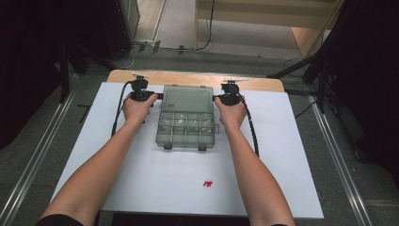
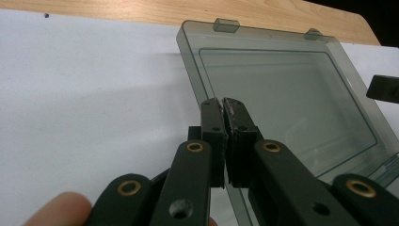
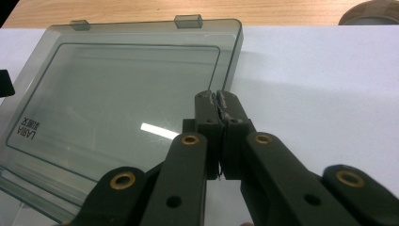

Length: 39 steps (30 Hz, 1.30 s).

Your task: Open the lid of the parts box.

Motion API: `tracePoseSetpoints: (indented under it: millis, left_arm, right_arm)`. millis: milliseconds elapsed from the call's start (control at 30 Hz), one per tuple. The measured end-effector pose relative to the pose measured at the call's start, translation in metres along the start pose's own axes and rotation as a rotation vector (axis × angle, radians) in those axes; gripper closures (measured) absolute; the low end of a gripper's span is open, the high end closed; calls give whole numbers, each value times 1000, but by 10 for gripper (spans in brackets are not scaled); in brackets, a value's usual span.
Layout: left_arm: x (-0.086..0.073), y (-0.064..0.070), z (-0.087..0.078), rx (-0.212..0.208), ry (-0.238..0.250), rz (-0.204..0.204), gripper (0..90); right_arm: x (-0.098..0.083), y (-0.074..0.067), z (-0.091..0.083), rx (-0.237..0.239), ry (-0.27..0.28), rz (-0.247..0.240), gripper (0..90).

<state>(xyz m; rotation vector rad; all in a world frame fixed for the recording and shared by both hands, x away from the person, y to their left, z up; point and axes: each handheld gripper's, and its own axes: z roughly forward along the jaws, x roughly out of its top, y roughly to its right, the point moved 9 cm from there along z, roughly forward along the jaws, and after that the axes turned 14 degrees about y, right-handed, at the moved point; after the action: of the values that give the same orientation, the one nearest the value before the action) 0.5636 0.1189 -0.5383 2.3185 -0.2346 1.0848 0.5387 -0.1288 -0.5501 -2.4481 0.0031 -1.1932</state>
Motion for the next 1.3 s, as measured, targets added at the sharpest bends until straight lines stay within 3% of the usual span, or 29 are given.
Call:
tracePoseSetpoints:
  millis: [100, 233, 467, 567, 600, 667, 733, 833, 900, 1100, 1300]
  left_arm:
    - [1, 2, -2, -3, 11, 33, 870]
    - [2, 8, -4, -5, 32, 115, 758]
    - [6, 18, -9, -22, 75, 184, 560]
    - [5, 23, -14, -34, 69, 196, 485]
    - [5, 24, -15, -32, 59, 196, 454]
    - [4, 26, -18, -38, 52, 200, 358]
    - [2, 30, -22, -51, 43, 212, 324]
    - [1, 38, -29, -87, 41, 219, 263]
    - [0, 42, -32, -103, 32, 228, 224]
    - [-7, 57, -40, -148, 2, 263, 19]
    - [-15, 67, -46, -193, 5, 266, 0]
  right_arm:
    - [1, 0, -1, 11, 8, 0, 880]
    - [6, 2, -4, 9, 64, -47, 682]
    - [8, 5, -21, 35, 157, -122, 358]
    - [5, 2, -28, 98, 180, -163, 180]
    - [2, 2, -31, 95, 181, -190, 144]
    - [-2, 3, -37, 86, 187, -230, 135]
    - [-5, 5, -42, 80, 198, -227, 118]
    - [-10, 7, -52, 101, 210, -222, 0]
    - [-13, 7, -58, 112, 225, -211, 0]
    - [-21, 9, -81, 96, 262, -241, 0]
    - [-30, 11, -99, 96, 282, -273, 0]
